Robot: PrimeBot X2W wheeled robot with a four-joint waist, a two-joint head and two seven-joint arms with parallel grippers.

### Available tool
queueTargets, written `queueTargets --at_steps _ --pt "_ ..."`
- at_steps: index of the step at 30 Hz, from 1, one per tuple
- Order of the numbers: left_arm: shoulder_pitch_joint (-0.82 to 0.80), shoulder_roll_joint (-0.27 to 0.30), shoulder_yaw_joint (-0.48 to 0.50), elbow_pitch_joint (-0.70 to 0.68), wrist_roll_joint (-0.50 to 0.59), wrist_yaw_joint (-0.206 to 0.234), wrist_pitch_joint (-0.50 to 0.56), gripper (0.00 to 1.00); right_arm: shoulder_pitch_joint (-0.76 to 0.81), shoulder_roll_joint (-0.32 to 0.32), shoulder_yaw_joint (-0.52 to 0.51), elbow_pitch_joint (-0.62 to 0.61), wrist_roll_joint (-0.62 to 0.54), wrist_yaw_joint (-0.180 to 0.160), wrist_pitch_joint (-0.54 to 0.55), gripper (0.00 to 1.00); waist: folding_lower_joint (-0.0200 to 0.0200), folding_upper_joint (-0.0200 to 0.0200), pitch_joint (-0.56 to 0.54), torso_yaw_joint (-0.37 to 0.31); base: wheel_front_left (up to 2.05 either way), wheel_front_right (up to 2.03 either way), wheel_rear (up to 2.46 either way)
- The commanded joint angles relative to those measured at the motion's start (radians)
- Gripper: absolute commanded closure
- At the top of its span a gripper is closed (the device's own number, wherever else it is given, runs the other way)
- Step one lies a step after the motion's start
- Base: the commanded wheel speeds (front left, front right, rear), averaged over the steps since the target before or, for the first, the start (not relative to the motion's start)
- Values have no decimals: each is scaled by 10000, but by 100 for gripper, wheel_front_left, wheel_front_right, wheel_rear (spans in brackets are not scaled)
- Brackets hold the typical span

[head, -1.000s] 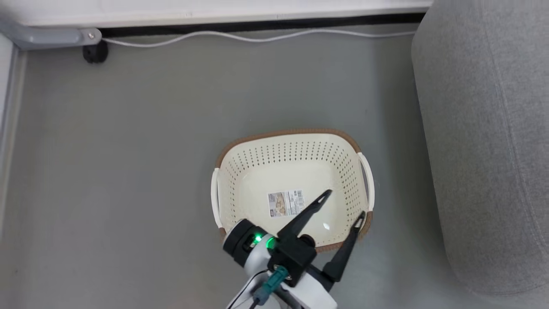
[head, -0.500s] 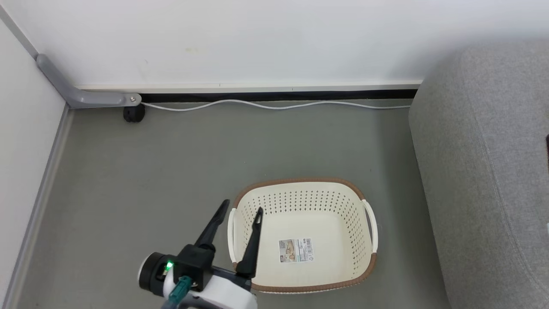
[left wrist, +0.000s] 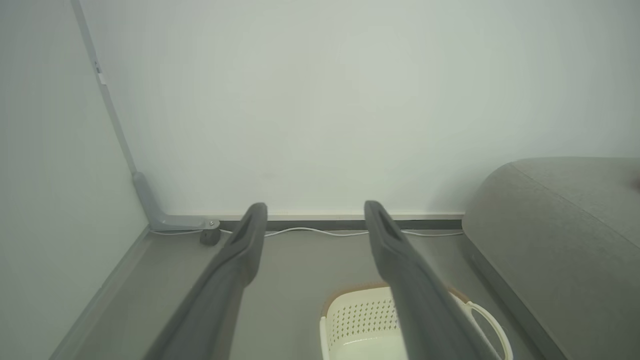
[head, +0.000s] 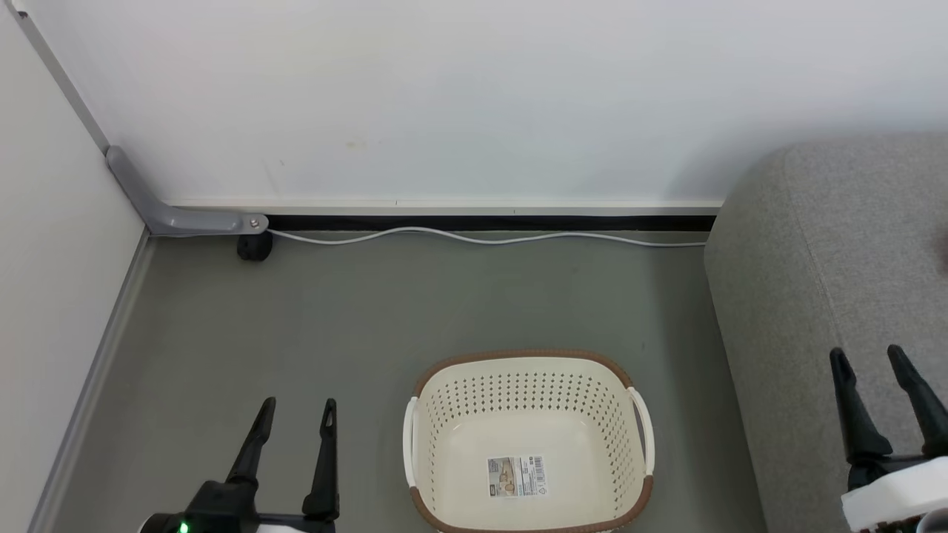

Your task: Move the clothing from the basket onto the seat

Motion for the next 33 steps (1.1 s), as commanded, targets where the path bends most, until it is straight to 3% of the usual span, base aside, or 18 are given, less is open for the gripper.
queueTargets --at_steps 1,12,31,32,33 --pt "-20 9 496 -381 97 25 -51 0 132 -117 73 -368 -143 12 -118 0 0 -1 -112 -7 0 0 0" --pt "991 -3 968 -521 65 281 -51 0 923 632 -348 -666 -790 12 -118 0 0 -1 -578 -218 0 0 0" --pt "1178 -4 886 -367 -267 341 -51 0 912 755 -121 -316 -884 12 -118 0 0 -1 -604 -367 0 0 0" --pt "1441 -6 587 -108 -225 248 1 100 1139 974 -325 -139 -814 0 0 100 0 -1 -601 -371 0 0 0" --pt "1446 -11 577 0 -250 243 10 100 1155 1032 -318 -51 -803 0 27 100 0 -1 -604 -370 0 0 0"
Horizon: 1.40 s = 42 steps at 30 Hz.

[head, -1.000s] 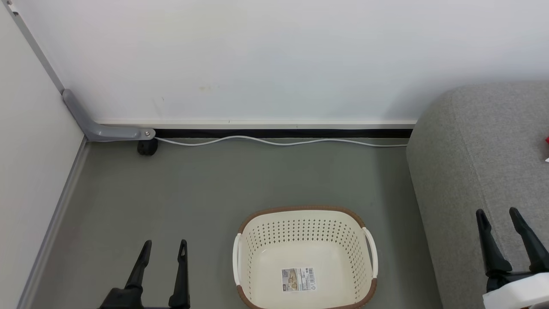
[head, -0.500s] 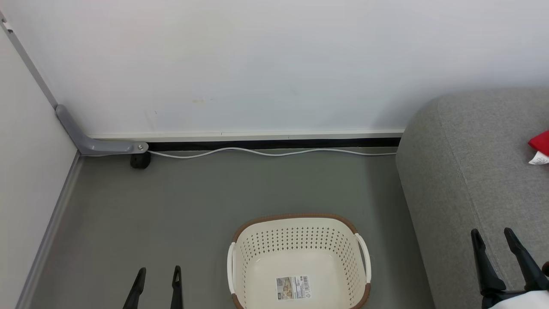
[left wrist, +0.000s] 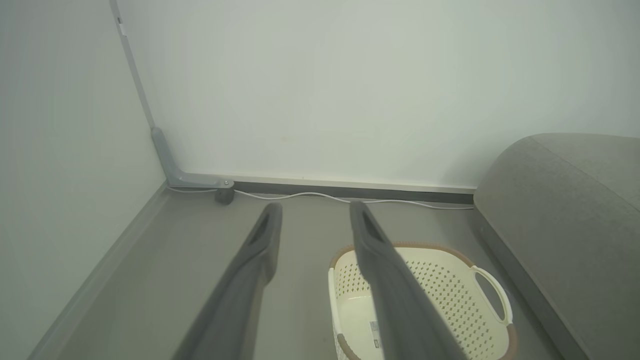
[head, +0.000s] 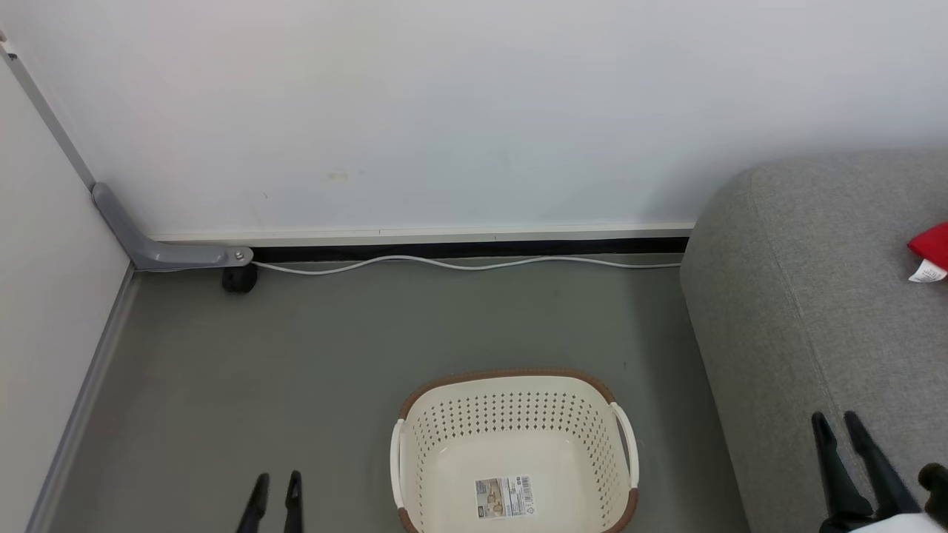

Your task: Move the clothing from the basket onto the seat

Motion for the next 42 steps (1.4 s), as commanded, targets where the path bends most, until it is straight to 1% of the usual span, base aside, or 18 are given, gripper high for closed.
queueTargets --at_steps 1,5,9,12,14,42 --pt "2 0 -3 -2 -19 -3 1 100 -1 6 -1 2 21 0 4 100 0 -1 0 1 0 0 0" --pt "-52 -11 7 163 -345 -42 54 100 41 183 0 126 288 0 78 100 3 -1 4 -7 0 0 0" --pt "-143 24 56 182 -836 -110 147 100 -10 238 -48 115 678 1 196 100 23 -1 -17 -32 0 0 0" --pt "-224 47 86 214 -1198 -163 216 100 -57 278 -86 123 969 1 281 100 6 -1 -5 -45 0 0 0" --pt "-285 60 106 240 -1438 -200 262 100 -96 305 -113 128 1162 1 338 100 1 -1 6 -54 0 0 0" --pt "-1021 197 433 493 -4615 -697 920 100 -519 674 -478 128 3764 4 1112 100 0 -1 26 -172 0 0 0"
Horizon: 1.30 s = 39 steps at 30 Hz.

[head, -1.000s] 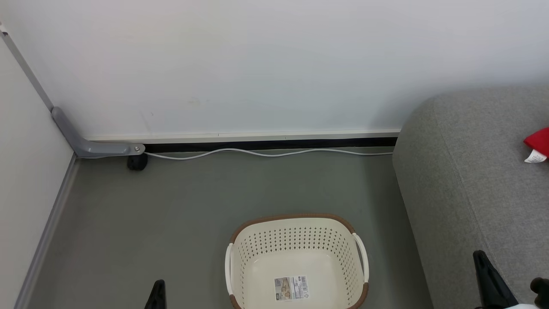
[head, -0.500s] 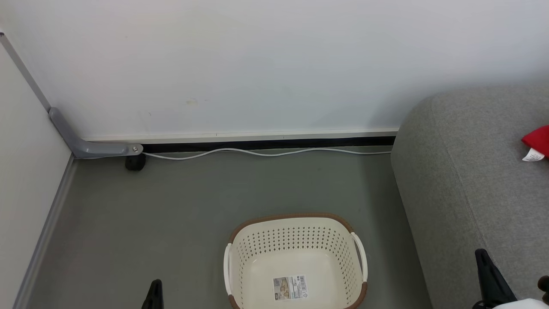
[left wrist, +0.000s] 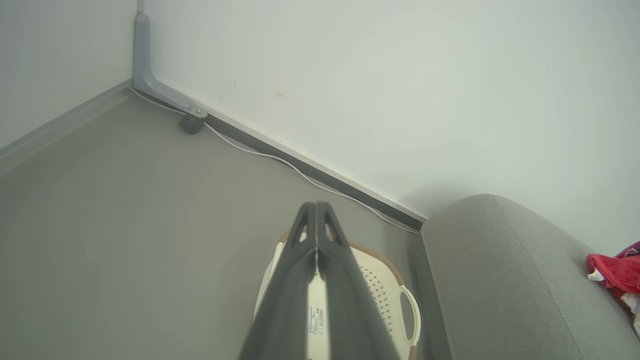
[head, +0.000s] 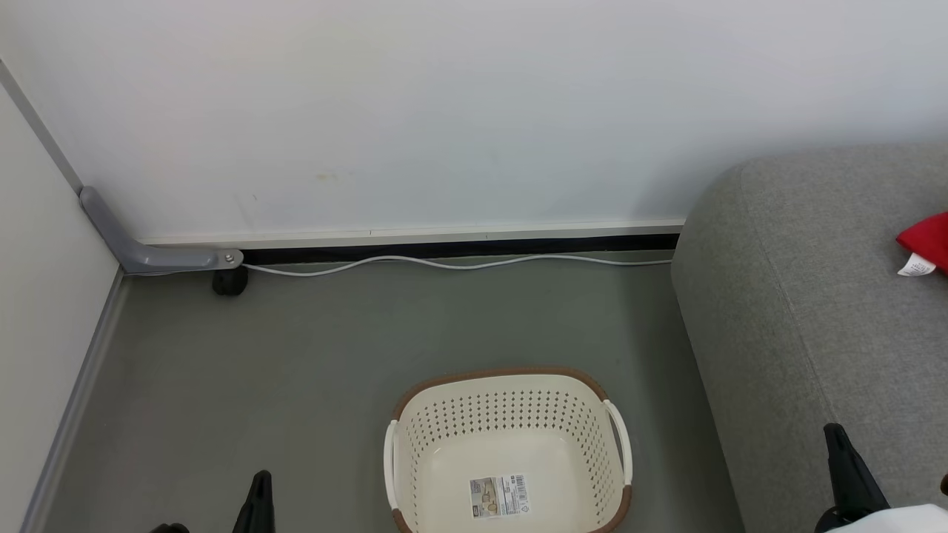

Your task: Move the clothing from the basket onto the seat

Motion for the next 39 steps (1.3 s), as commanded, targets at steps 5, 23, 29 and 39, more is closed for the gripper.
queueTargets --at_steps 5,23,29,39 --pt "-638 147 257 -171 -816 -202 155 100 -529 -56 -105 -243 675 6 194 100 -1 -1 4 -23 0 0 0" --pt "-1106 191 542 -40 -2880 -525 645 100 -803 194 -350 -252 2410 8 713 100 -1 -1 16 -103 0 0 0" --pt "-1290 202 661 13 -3676 -650 842 100 -909 292 -446 -256 3084 8 915 100 -1 -1 21 -133 0 0 0" --pt "-1551 212 836 90 -4801 -828 1127 100 -1060 430 -582 -261 4041 9 1202 100 -1 -1 28 -177 0 0 0"
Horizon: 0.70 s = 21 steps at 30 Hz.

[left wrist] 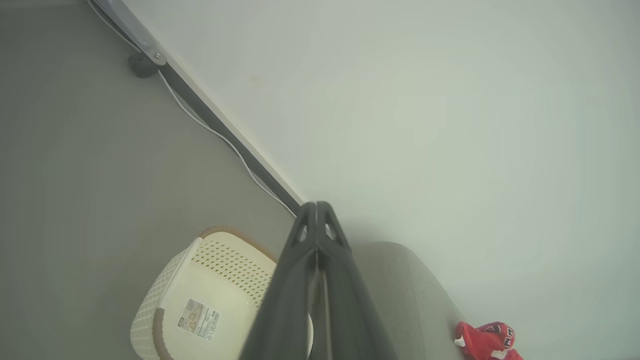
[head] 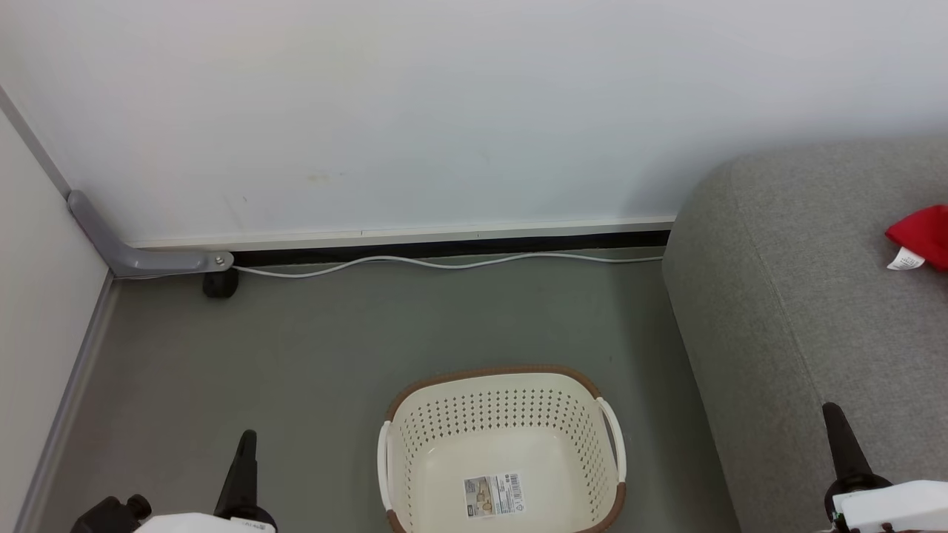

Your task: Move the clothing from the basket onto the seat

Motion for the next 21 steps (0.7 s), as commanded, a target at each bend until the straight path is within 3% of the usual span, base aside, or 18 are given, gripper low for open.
queueTargets --at_steps 1,21 --pt "-602 158 308 -207 -379 -140 97 100 -479 -104 43 -259 331 9 111 100 -1 0 1 -8 0 0 0" --pt "-1104 165 662 -58 -2513 -481 658 100 -767 161 -218 -268 2159 11 661 100 -1 0 14 -91 0 0 0"
